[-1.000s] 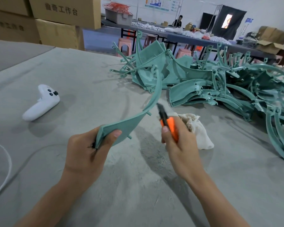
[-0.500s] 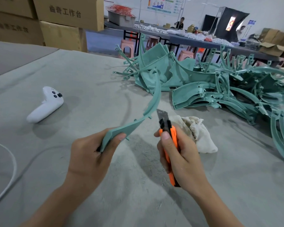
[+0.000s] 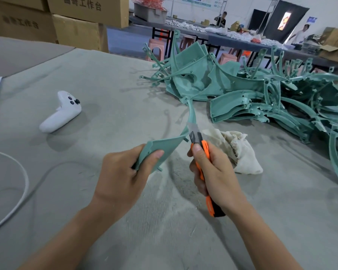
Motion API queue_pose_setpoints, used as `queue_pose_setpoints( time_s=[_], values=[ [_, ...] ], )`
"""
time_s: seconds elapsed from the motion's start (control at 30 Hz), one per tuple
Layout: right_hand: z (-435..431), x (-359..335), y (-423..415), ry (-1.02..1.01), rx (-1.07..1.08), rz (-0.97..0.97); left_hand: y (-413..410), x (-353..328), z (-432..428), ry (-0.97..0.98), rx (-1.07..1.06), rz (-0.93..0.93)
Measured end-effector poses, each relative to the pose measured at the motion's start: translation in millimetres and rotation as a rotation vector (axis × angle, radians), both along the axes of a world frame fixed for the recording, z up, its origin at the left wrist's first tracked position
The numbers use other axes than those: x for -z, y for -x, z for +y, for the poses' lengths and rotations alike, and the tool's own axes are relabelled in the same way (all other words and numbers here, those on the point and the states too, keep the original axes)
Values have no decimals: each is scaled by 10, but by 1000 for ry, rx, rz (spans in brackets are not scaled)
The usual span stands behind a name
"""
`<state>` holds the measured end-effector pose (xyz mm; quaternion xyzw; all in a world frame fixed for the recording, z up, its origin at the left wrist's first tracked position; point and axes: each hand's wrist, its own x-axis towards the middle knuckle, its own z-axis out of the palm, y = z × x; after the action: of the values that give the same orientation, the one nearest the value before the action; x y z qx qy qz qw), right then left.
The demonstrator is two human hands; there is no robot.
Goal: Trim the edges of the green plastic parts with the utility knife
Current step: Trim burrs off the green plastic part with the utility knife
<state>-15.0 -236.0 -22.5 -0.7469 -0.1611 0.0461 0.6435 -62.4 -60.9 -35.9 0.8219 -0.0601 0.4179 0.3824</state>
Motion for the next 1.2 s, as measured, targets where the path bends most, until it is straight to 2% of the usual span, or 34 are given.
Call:
queue_pose_setpoints(
  time_s=[0.1,0.27,0.37,0.53,0.63,0.8,1.0,1.2],
  values=[
    [-24,-15,10,-3,38,-34,-8,-53,-25,-40,-24,-37],
    [78,-7,212,-30,-203,-123,1,-34,-28,-82,-42,-94],
    [113,-21,264,-61,-272,-77,1,-10,-14,-76,-66,-109],
    [99,-35,229,-79,-278,55,13,-46,-40,-99,-83,-141],
    [82,-26,171,-66,-212,106,21,-36,-44,-109,-88,-159],
    [33,-7,114,-42,-73,69,21,-28,-60,-121,-99,-146],
    [90,1,259,-95,-324,59,-6,52,-23,-185,-165,-34],
    [88,8,201,-53,-303,114,11,101,-2,-242,-180,-89]
  ],
)
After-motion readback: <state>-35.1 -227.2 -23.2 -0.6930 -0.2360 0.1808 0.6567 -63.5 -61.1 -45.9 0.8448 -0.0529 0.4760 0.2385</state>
